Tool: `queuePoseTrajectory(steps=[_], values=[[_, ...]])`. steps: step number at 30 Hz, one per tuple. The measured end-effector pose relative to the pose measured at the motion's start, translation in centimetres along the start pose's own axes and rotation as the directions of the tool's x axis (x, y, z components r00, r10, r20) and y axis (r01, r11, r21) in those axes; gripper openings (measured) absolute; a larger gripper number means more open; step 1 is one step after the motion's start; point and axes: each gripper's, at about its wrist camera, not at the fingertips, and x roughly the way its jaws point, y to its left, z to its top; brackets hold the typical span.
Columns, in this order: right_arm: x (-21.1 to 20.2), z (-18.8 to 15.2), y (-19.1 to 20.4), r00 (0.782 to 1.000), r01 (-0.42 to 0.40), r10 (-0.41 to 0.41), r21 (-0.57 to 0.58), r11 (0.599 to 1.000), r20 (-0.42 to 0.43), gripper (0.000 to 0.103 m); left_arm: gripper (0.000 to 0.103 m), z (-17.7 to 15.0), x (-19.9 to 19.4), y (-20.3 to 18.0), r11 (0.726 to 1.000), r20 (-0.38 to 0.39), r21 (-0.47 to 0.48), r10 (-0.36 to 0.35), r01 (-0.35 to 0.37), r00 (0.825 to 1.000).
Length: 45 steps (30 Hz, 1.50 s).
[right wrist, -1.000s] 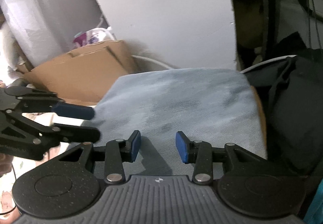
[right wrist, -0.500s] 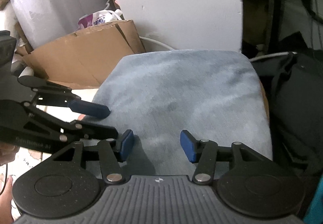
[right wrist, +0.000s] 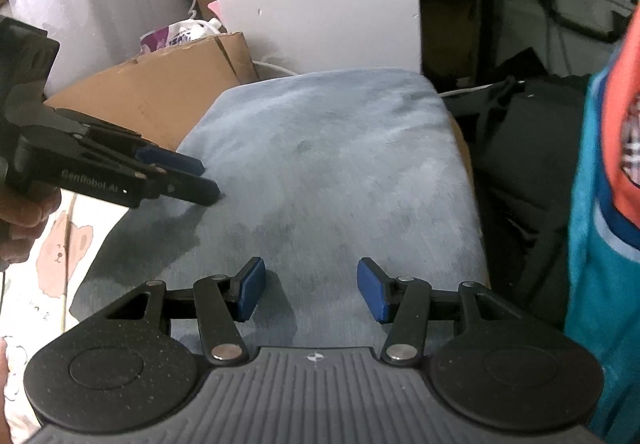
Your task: Fold clothes
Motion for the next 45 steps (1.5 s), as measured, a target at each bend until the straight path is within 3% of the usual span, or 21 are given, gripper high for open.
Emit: queuePoseTrajectory(steps=[11, 15, 20, 24, 27, 33, 34, 37, 40, 45], values=[[-4.8, -3.9, -1.9, 0.978, 0.167, -0.189, 0.209, 0.964, 0.091, 0.056, 0.044, -2.6, -2.6, -1.8, 0.999, -0.022, 0.027, 0.022, -0.021, 1.000], [-5.7, -5.5, -2.9, 0.974, 0.161, -0.202, 0.320, 0.934, 0.100, 0.056, 0.044, -3.1, -3.3, -1.9, 1.000, -0.028, 0.018, 0.017, -0.017, 0.999], [-5.8, -7.1, -4.6, 0.980, 0.093, -0.163, 0.469, 0.878, 0.111, 0.056, 0.045, -4.0, -3.9, -2.3, 0.998, -0.054, 0.058, 0.016, -0.013, 0.998], [-4.7, -8.9, -6.2, 0.986, -0.020, -0.088, 0.627, 0.779, 0.141, 0.056, 0.047, -4.6, -4.4, -2.2, 0.999, -0.089, 0.038, 0.009, -0.006, 0.996], [-3.7, -10.4, -6.7, 0.985, -0.087, -0.042, 0.702, 0.707, 0.165, 0.056, 0.047, -5.5, -4.6, -1.8, 0.999, -0.116, -0.030, -0.047, 0.044, 0.992], [-2.3, -12.3, -7.0, 0.962, -0.261, 0.089, 0.780, 0.569, 0.256, 0.055, 0.047, -6.6, -5.3, -2.3, 0.995, -0.116, -0.062, -0.089, 0.082, 0.989], [-2.1, -12.7, -6.9, 0.957, -0.287, 0.118, 0.784, 0.550, 0.266, 0.049, 0.047, -6.6, -5.4, -2.2, 0.994, -0.113, -0.073, -0.092, 0.084, 0.989], [-2.0, -13.2, -6.3, 0.951, -0.310, 0.156, 0.779, 0.545, 0.269, 0.029, 0.047, -6.5, -5.7, -2.0, 0.991, -0.095, -0.101, -0.095, 0.085, 0.991], [-2.3, -13.4, -6.0, 0.946, -0.324, 0.170, 0.764, 0.558, 0.277, 0.024, 0.047, -6.2, -6.0, -1.6, 0.989, -0.073, -0.125, -0.095, 0.085, 0.993], [-2.4, -13.7, -5.6, 0.948, -0.318, 0.181, 0.758, 0.569, 0.261, 0.025, 0.047, -5.5, -6.6, -1.0, 0.989, -0.044, -0.134, -0.072, 0.066, 0.996]])
